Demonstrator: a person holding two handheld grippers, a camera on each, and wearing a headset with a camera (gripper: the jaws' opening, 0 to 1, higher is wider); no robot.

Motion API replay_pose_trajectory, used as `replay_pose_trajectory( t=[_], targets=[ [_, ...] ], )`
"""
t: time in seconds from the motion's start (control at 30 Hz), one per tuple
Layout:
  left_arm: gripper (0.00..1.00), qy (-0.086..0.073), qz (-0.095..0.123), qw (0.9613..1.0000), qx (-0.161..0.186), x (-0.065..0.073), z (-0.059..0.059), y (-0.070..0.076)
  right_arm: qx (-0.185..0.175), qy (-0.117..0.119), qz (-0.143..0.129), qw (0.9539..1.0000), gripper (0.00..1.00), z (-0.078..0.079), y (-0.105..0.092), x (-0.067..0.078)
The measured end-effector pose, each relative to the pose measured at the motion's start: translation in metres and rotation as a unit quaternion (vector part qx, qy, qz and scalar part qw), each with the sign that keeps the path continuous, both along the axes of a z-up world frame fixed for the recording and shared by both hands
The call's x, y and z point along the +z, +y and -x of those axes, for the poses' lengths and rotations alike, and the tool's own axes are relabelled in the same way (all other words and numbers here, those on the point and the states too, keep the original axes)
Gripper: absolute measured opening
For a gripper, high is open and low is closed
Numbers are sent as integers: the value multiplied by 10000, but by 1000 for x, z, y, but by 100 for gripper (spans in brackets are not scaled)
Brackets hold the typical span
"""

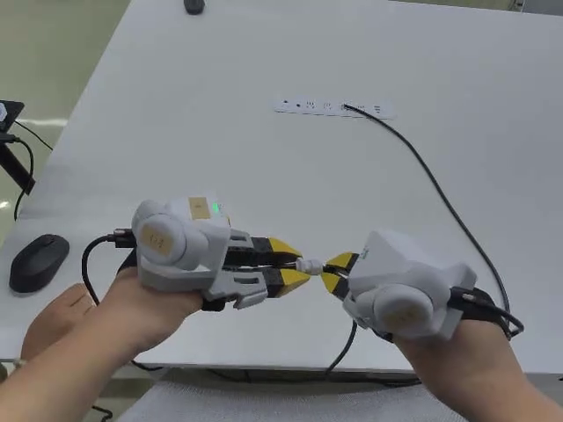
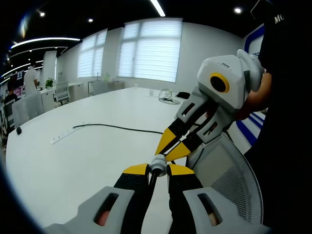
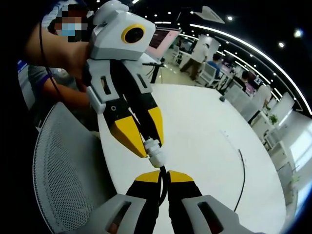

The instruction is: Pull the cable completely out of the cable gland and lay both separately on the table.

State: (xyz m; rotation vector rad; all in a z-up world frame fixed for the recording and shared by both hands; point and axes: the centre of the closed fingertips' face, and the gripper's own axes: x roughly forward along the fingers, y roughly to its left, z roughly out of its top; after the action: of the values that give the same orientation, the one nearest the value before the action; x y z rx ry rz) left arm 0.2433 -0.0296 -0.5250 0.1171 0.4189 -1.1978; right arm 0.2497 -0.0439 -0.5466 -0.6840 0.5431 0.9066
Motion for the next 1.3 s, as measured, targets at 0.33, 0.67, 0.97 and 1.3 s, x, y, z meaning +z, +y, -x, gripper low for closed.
replay_pose_trajectory(
  t=[0.33, 0.67, 0.97, 1.3],
  targets=[
    [15, -9, -27, 10000, -33, 0, -2, 0, -409, 335, -264, 9983, 0, -4, -11, -5],
    [15, 22, -30, 10000, -6, -1, -4, -2, -917, 753, -462, 9919, 0, -8, -33, -21],
    [15, 35, -44, 10000, 7, -2, -4, -3, -1625, 1396, -920, 9724, 0, -11, -55, -41],
    [15, 60, -57, 10000, 18, -3, -5, -3, -2582, 2251, -1408, 9289, 0, -8, -84, -69]
  ],
)
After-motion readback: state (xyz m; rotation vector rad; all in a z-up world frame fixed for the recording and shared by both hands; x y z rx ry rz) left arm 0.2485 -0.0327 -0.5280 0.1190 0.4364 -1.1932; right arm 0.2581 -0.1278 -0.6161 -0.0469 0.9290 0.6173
